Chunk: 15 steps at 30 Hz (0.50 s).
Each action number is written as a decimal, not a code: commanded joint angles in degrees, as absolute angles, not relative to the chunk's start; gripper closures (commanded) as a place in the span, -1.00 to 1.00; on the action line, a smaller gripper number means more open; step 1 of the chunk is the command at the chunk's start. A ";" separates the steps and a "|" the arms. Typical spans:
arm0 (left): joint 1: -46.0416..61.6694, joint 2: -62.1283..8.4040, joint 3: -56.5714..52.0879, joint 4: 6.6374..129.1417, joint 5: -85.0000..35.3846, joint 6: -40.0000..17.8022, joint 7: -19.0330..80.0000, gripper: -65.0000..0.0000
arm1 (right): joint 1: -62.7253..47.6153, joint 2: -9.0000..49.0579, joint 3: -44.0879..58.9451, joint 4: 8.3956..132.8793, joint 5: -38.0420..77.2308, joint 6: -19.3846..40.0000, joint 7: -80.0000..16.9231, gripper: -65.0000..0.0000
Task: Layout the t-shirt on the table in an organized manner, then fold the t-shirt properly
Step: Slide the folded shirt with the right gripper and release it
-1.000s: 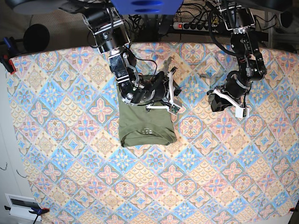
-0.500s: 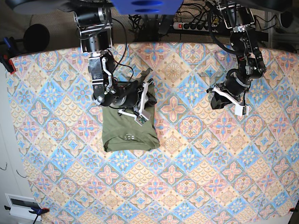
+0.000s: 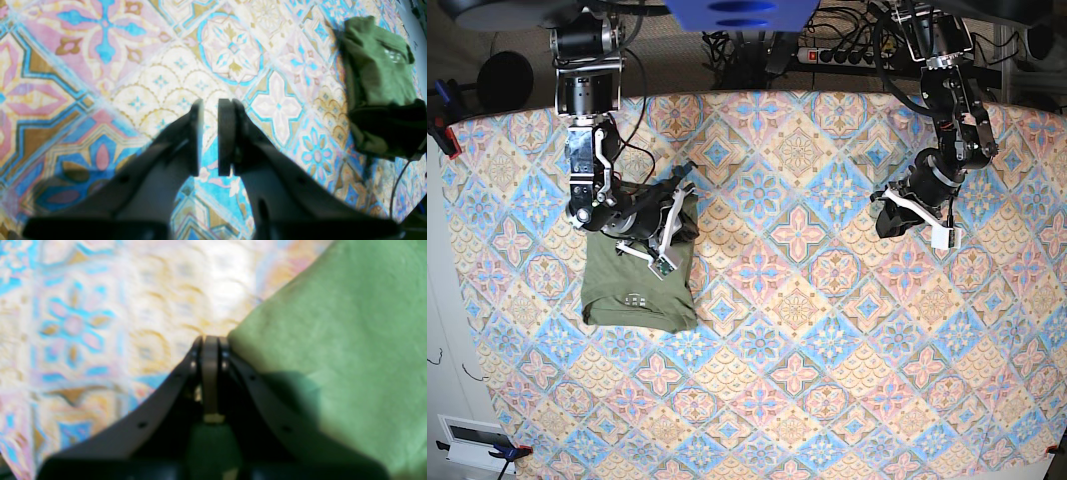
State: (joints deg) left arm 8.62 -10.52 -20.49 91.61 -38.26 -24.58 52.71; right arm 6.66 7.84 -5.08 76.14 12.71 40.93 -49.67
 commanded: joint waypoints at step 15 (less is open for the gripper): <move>8.75 -11.21 -20.70 93.58 -39.52 -24.92 51.65 0.80 | 1.63 11.82 -5.32 83.47 10.15 40.00 -52.53 0.98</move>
State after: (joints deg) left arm 9.39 -10.61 -20.49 92.44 -38.46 -24.60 52.73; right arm 1.39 11.29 -5.37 82.96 11.42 40.05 -50.57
